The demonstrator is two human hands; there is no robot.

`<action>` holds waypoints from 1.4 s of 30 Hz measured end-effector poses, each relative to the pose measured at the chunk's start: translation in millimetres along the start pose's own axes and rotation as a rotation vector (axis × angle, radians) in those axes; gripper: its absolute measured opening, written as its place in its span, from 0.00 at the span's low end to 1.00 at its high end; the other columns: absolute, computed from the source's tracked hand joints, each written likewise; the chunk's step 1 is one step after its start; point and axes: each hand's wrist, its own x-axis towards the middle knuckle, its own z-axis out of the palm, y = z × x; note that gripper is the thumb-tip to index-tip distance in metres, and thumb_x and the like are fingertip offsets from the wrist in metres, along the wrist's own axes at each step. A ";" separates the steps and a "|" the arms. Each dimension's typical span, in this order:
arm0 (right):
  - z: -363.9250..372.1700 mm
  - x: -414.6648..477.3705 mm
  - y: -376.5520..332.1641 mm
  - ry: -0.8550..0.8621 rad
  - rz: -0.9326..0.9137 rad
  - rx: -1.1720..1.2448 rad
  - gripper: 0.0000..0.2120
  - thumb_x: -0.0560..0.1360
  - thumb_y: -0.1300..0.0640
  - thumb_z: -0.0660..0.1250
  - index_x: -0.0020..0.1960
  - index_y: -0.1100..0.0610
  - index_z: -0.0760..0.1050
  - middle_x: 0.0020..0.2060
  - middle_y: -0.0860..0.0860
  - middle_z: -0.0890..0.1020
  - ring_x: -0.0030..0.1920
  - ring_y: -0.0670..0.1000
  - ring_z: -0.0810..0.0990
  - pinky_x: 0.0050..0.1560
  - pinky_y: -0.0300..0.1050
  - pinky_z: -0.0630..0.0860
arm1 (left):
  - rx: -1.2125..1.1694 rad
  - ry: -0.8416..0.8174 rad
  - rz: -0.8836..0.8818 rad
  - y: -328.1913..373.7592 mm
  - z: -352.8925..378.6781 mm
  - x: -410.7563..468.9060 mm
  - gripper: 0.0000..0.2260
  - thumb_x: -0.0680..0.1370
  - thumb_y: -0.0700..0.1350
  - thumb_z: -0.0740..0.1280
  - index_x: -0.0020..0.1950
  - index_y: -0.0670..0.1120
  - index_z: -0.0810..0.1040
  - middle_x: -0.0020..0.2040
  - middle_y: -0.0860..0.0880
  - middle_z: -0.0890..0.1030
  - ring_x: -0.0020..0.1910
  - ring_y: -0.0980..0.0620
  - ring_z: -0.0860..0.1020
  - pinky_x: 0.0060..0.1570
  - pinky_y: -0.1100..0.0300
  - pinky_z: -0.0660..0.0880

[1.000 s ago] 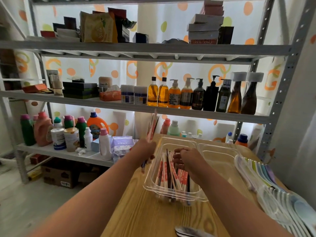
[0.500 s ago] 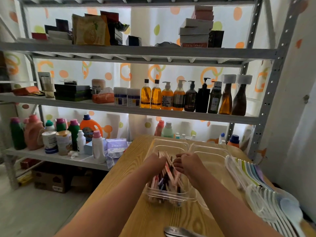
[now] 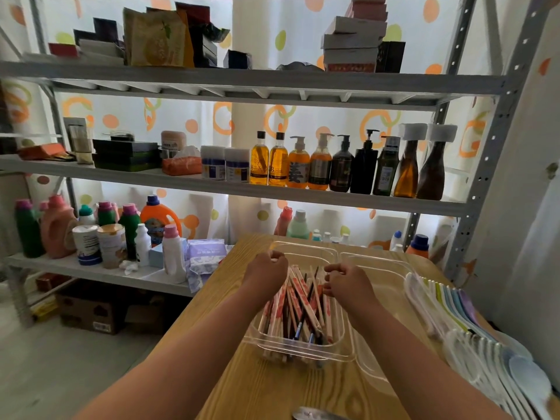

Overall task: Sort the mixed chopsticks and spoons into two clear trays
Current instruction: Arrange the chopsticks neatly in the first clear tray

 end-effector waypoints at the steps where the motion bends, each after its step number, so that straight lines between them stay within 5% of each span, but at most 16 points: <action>1: 1.5 1.6 1.2 -0.013 0.000 -0.018 0.10 0.76 0.64 0.57 0.48 0.58 0.76 0.42 0.54 0.79 0.48 0.56 0.80 0.54 0.57 0.78 | -0.010 0.005 0.006 0.3 0.9 1.7 0.14 0.80 0.45 0.58 0.64 0.46 0.75 0.58 0.47 0.79 0.54 0.48 0.77 0.52 0.58 0.72; 5: 10.6 8.0 4.6 -0.068 -0.072 -0.174 0.13 0.76 0.62 0.58 0.57 0.60 0.76 0.49 0.55 0.81 0.48 0.52 0.79 0.49 0.46 0.76 | 0.005 -0.057 0.028 4.4 10.1 11.4 0.15 0.80 0.44 0.58 0.65 0.45 0.74 0.57 0.47 0.79 0.54 0.48 0.77 0.53 0.56 0.74; 8: 17.9 15.4 0.1 -0.110 -0.193 -0.425 0.13 0.77 0.62 0.58 0.56 0.61 0.77 0.52 0.57 0.81 0.46 0.51 0.77 0.41 0.37 0.70 | 0.349 -0.131 0.134 3.4 18.3 23.5 0.15 0.79 0.44 0.59 0.65 0.44 0.74 0.60 0.46 0.78 0.55 0.49 0.77 0.54 0.56 0.74; 12: 28.2 21.0 2.5 -0.173 -0.270 -0.640 0.13 0.78 0.62 0.56 0.55 0.61 0.78 0.53 0.58 0.80 0.53 0.54 0.78 0.47 0.39 0.68 | 0.900 -0.135 0.295 -5.9 25.3 24.6 0.14 0.80 0.42 0.58 0.64 0.45 0.75 0.59 0.45 0.79 0.56 0.47 0.78 0.52 0.55 0.75; 15: 36.4 21.9 10.3 -0.190 -0.307 -0.783 0.13 0.77 0.62 0.56 0.54 0.59 0.78 0.50 0.57 0.81 0.50 0.55 0.79 0.44 0.41 0.70 | 1.071 -0.151 0.359 -11.3 30.4 21.9 0.13 0.81 0.41 0.57 0.65 0.43 0.73 0.60 0.44 0.78 0.58 0.45 0.77 0.52 0.54 0.74; 19: 43.4 21.4 16.0 -0.246 -0.310 -0.957 0.11 0.77 0.62 0.58 0.54 0.59 0.77 0.50 0.58 0.80 0.49 0.57 0.79 0.46 0.44 0.73 | 1.088 -0.177 0.376 -14.4 33.8 22.3 0.13 0.81 0.39 0.57 0.64 0.40 0.73 0.60 0.42 0.77 0.58 0.44 0.78 0.53 0.54 0.74; 29: 34.5 21.6 12.0 -0.212 -0.355 -0.706 0.10 0.75 0.60 0.59 0.48 0.59 0.79 0.46 0.56 0.81 0.40 0.49 0.74 0.38 0.38 0.67 | 0.844 -0.169 0.306 -21.3 39.5 26.4 0.14 0.80 0.38 0.57 0.65 0.42 0.72 0.60 0.43 0.78 0.59 0.44 0.77 0.58 0.53 0.74; 32: 35.4 21.7 14.5 -0.145 -0.387 -0.770 0.11 0.77 0.61 0.58 0.53 0.60 0.77 0.49 0.56 0.79 0.46 0.52 0.77 0.46 0.39 0.69 | 0.827 -0.132 0.373 -22.7 36.9 25.9 0.14 0.80 0.41 0.57 0.65 0.42 0.72 0.60 0.42 0.77 0.60 0.44 0.76 0.58 0.54 0.71; 38: 43.9 22.4 18.2 -0.335 -0.306 -1.008 0.13 0.76 0.64 0.59 0.59 0.60 0.75 0.55 0.58 0.79 0.55 0.56 0.78 0.55 0.50 0.75 | 0.967 -0.551 0.382 -25.1 41.2 27.9 0.16 0.80 0.43 0.60 0.67 0.41 0.72 0.65 0.42 0.74 0.65 0.45 0.71 0.66 0.53 0.67; 42: 41.5 25.6 17.4 -0.273 -0.282 -0.904 0.10 0.75 0.63 0.60 0.53 0.59 0.77 0.50 0.56 0.80 0.49 0.54 0.80 0.49 0.46 0.76 | 0.825 -0.506 0.301 -20.9 37.1 28.7 0.11 0.78 0.42 0.62 0.58 0.40 0.78 0.55 0.42 0.79 0.55 0.45 0.77 0.56 0.55 0.73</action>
